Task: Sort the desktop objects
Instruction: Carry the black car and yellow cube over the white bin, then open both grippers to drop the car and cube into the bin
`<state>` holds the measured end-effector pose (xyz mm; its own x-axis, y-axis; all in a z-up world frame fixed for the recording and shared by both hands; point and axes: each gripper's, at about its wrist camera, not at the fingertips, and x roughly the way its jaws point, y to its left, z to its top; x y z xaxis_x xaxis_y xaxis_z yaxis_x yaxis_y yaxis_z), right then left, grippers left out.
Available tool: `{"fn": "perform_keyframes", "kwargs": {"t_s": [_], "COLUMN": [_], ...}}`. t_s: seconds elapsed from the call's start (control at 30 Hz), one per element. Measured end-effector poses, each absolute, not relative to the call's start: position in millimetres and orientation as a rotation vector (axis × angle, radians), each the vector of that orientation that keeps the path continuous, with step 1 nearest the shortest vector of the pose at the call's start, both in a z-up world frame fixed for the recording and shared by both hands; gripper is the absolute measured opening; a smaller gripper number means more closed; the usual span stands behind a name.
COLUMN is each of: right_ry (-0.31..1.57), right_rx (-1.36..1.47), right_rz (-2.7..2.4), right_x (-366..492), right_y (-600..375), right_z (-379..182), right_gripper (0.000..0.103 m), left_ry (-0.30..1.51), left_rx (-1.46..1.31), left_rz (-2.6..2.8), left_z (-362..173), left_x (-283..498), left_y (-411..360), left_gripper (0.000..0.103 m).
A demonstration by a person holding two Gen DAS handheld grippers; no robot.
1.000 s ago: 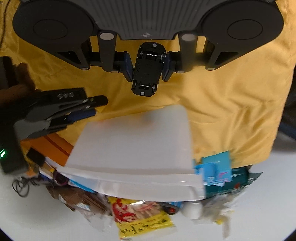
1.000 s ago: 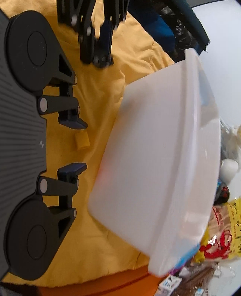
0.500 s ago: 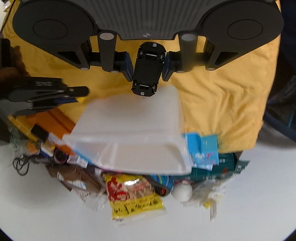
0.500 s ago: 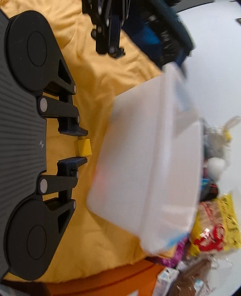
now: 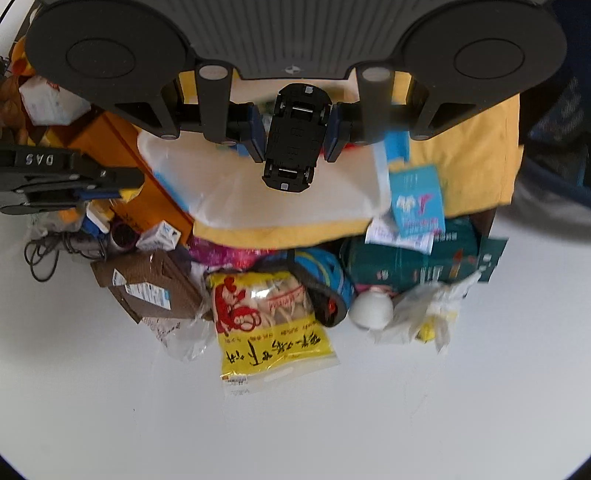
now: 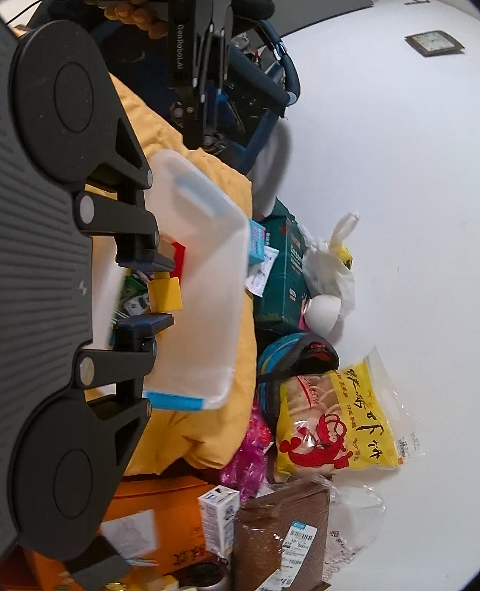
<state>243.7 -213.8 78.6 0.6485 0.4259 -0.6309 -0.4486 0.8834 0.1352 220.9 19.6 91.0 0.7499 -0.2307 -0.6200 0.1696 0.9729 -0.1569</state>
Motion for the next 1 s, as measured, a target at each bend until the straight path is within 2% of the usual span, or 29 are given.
{"fn": "perform_keyframes", "kwargs": {"t_s": [0.23,0.53,0.57,0.6,0.63,0.67,0.7,0.77,0.9,1.0], "right_ry": [0.818,0.936,0.948,0.947,0.942,0.936,0.926,0.923,0.917,0.917], "right_rx": [-0.045,-0.053,-0.055,-0.060,-0.073,-0.085,-0.092,-0.090,-0.081,-0.093], "right_rz": [0.478,0.445,0.445,0.437,0.421,0.407,0.393,0.391,0.381,0.391], "right_x": [288.4,329.8,332.8,334.2,334.7,334.9,333.4,333.1,326.6,323.6], "right_y": [-212.4,-204.4,-203.3,-202.3,-201.2,-200.9,-201.3,-203.2,-207.5,-207.6], "right_z": [73.1,54.8,52.4,50.8,49.5,49.1,49.0,50.1,52.1,53.9], "right_gripper": [0.028,0.031,0.037,0.052,0.062,0.080,0.085,0.086,0.098,0.100], "left_ry": [0.763,0.870,0.881,0.898,0.913,0.923,0.939,0.954,0.961,0.970], "left_rx": [-0.075,-0.067,-0.064,-0.057,-0.052,-0.047,-0.039,-0.037,-0.062,-0.084], "left_rz": [-0.185,-0.172,-0.169,-0.164,-0.154,-0.138,-0.126,-0.136,-0.104,-0.076], "left_z": [101.5,85.8,83.5,80.0,77.0,74.5,71.6,68.0,65.5,66.4], "left_x": [272.4,312.1,314.2,316.6,318.1,319.0,319.0,318.8,318.5,320.5], "left_y": [15.8,4.3,2.8,0.9,-0.8,-2.7,-4.3,-4.9,0.2,2.6], "left_gripper": [0.037,0.038,0.039,0.048,0.057,0.076,0.081,0.081,0.085,0.086]}}
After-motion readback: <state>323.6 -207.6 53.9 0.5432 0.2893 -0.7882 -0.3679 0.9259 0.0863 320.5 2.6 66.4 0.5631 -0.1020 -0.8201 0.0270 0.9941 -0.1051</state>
